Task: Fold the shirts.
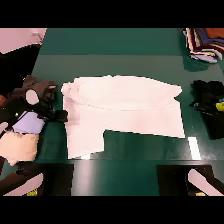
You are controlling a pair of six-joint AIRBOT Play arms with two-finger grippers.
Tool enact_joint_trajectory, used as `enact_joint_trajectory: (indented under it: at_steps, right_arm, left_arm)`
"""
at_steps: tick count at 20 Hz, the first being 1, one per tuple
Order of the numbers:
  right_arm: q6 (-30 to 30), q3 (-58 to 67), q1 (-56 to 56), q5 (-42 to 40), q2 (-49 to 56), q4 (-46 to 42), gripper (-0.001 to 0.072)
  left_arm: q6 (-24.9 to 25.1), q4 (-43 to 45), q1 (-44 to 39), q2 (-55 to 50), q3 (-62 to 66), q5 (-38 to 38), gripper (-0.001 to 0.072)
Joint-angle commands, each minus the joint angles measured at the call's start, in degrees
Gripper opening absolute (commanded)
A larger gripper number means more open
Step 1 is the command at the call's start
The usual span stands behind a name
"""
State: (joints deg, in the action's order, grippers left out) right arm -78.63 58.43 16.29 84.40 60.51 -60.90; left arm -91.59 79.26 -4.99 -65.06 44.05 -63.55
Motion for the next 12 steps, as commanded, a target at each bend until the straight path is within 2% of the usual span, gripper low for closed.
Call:
enact_joint_trajectory:
  at_steps: [1, 4, 5, 6, 7, 8, 11, 12]
  right_arm:
    - [0.3, -1.2, 0.2, 0.0, -1.0, 0.8, 0.0446]
    - [0.3, -1.2, 0.2, 0.0, -1.0, 3.8, 0.0446]
    - [0.3, -1.2, 0.2, 0.0, -1.0, 4.2, 0.0446]
    - [0.3, -1.2, 0.2, 0.2, -1.0, 4.0, 0.0446]
    - [0.4, -1.2, 0.3, 0.6, -1.0, 3.7, 0.0446]
    - [1.3, -1.3, 0.8, 0.9, -1.0, 3.7, 0.0446]
    - [1.4, -4.7, 5.0, 2.2, -1.0, 3.0, 0.0446]
    - [1.4, -7.0, 7.2, 2.5, -1.0, 0.4, 0.0446]
  left_arm:
    - [-1.5, -4.5, 0.0, 0.3, -5.5, 7.4, 0.0532]
    - [-1.4, -7.5, 0.0, 0.3, -5.9, 10.9, 0.0530]
    - [-1.4, -8.3, 0.0, 0.3, -5.9, 11.6, 0.0464]
    - [-1.5, -8.8, 0.0, 0.3, -5.9, 12.2, 0.0257]
    - [-1.5, -9.2, 0.0, 0.4, -5.9, 12.3, 0.0107]
    - [-1.4, -9.1, 0.0, 0.4, -5.5, 12.0, 0.0031]
    - [-1.4, -8.8, 0.0, 2.7, -2.6, 9.3, 0.0031]
    - [-1.0, -8.8, 0.0, 4.1, -1.5, 8.8, 0.0031]
